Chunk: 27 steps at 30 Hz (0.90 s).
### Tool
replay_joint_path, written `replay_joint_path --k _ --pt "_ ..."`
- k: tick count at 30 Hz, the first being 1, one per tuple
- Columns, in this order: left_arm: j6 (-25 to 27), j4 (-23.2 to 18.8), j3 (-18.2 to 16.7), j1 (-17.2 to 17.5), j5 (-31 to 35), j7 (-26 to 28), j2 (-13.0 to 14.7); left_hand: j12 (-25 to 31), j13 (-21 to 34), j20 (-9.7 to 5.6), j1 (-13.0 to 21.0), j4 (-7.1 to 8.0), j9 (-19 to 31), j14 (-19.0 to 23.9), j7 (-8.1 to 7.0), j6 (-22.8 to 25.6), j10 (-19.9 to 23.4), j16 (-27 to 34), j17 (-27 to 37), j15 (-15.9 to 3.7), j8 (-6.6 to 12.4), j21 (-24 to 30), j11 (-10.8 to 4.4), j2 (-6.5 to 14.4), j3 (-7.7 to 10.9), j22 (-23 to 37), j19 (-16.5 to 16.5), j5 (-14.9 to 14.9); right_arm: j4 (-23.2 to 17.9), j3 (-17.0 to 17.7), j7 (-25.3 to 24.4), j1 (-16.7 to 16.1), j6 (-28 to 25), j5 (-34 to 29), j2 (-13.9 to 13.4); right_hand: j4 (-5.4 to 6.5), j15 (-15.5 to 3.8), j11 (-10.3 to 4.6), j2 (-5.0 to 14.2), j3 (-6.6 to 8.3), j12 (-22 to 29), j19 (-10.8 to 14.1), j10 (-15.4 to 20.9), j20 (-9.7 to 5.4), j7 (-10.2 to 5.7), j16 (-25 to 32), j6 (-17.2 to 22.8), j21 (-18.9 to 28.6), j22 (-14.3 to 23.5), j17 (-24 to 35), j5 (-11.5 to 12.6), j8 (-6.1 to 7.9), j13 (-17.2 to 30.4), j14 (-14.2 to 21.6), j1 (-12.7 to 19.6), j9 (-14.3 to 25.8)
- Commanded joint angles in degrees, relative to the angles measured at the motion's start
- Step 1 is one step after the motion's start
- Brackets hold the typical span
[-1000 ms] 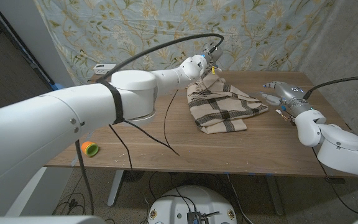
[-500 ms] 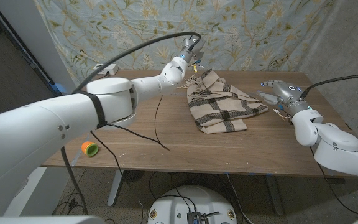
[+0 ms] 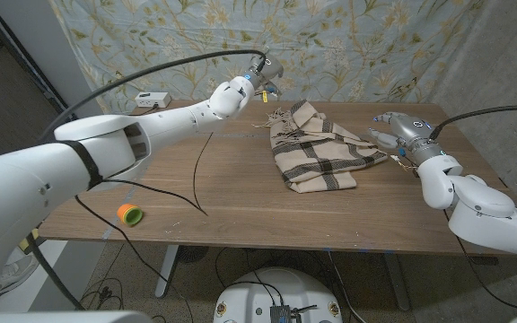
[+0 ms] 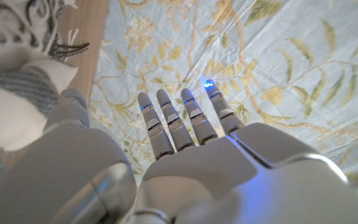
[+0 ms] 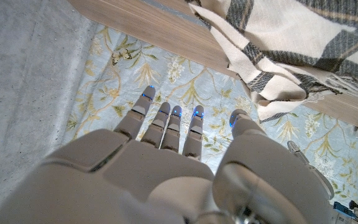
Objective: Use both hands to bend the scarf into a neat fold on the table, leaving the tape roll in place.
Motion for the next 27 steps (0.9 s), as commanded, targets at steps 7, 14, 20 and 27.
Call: replay_joint_path --k 7,14,20,27 --pt "-11.23 -8.42 -4.98 1.74 10.43 -17.97 0.12 0.40 -1.02 0.49 4.60 -1.49 1.06 -3.04 -0.06 11.16 -1.14 0.27 -2.03 -2.30 2.99 -1.75 -1.51 -0.46 -1.94 0.10 -0.10 1.09 -0.80 0.20 0.52 0.06 -0.19 -0.79 0.28 -0.24 -1.57 -0.23 0.39 0.01 -0.02 0.52 0.50 -0.18 -0.05 0.42 0.28 -0.14 0.03 0.31 -0.25 -0.16 0.01 0.57 0.21 0.05" --pt "-6.90 -6.29 -2.85 2.68 20.10 -16.84 -1.52 0.35 -1.46 0.00 5.16 -1.27 1.19 -3.91 0.79 14.99 -1.82 0.49 -2.65 -1.93 3.86 -2.48 -1.12 -0.83 -3.43 0.11 -0.12 1.06 -0.58 0.14 0.74 0.32 -0.08 -0.96 0.52 -0.20 -1.64 -0.22 0.46 -0.05 -0.03 0.62 0.53 -0.19 -0.03 0.55 0.41 -0.15 0.04 0.39 -0.30 -0.12 0.01 0.67 0.11 0.06" --pt "-7.67 -3.17 -2.33 2.84 21.63 -14.71 -2.82 0.84 -1.50 -0.11 6.67 -1.28 2.47 -3.68 0.70 19.63 -1.08 1.12 -3.16 -2.22 6.50 -3.27 -1.83 -0.88 -5.82 0.24 0.64 1.10 -0.16 0.87 0.23 -0.24 0.50 -0.35 0.70 -0.24 -1.64 -0.21 0.48 -0.08 -0.02 0.66 0.58 -0.23 0.02 0.60 0.45 -0.17 0.04 0.44 -0.32 -0.12 0.01 0.66 0.09 0.06" --pt "-10.34 1.74 -1.53 3.07 20.88 -5.29 -3.76 0.91 -1.43 -1.04 9.89 -0.90 0.64 -3.72 -0.03 5.44 -2.23 1.39 -3.43 -3.46 -1.40 -4.23 -2.55 0.48 -7.67 0.28 2.05 1.95 0.26 1.25 0.36 -0.20 0.93 0.27 0.91 -0.26 -1.67 -0.25 0.51 -0.12 -0.03 0.68 0.59 -0.22 0.05 0.67 0.55 -0.21 0.05 0.50 -0.35 -0.10 0.01 0.64 0.05 0.06"
